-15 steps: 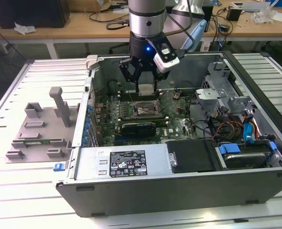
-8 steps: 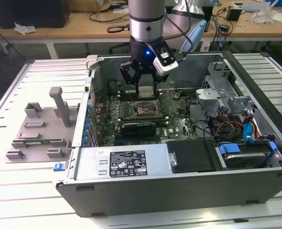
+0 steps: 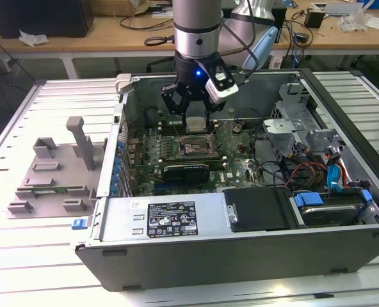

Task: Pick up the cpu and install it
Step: 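Pick up the cpu and move it towards the insertion slot, then place the cpu into insertion slot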

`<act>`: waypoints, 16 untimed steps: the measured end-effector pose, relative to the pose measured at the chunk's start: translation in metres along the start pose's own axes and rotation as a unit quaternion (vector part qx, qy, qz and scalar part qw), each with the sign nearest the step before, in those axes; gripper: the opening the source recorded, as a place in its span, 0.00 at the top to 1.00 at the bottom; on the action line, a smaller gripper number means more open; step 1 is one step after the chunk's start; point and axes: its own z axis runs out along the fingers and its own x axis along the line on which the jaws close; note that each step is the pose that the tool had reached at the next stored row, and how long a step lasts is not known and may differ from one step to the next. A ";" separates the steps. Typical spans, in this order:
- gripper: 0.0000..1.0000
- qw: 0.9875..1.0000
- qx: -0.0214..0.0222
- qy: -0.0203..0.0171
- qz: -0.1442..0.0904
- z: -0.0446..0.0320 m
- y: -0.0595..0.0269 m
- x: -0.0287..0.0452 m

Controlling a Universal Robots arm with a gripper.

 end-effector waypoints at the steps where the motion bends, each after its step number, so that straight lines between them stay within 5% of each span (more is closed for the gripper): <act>1: 0.45 1.000 0.000 0.000 0.000 0.0001 0.0000 0.0000; 13: 0.45 1.000 0.000 0.000 0.000 0.0001 0.0000 0.0000; 16: 0.45 0.999 0.001 -0.002 0.042 0.0002 0.0000 0.0000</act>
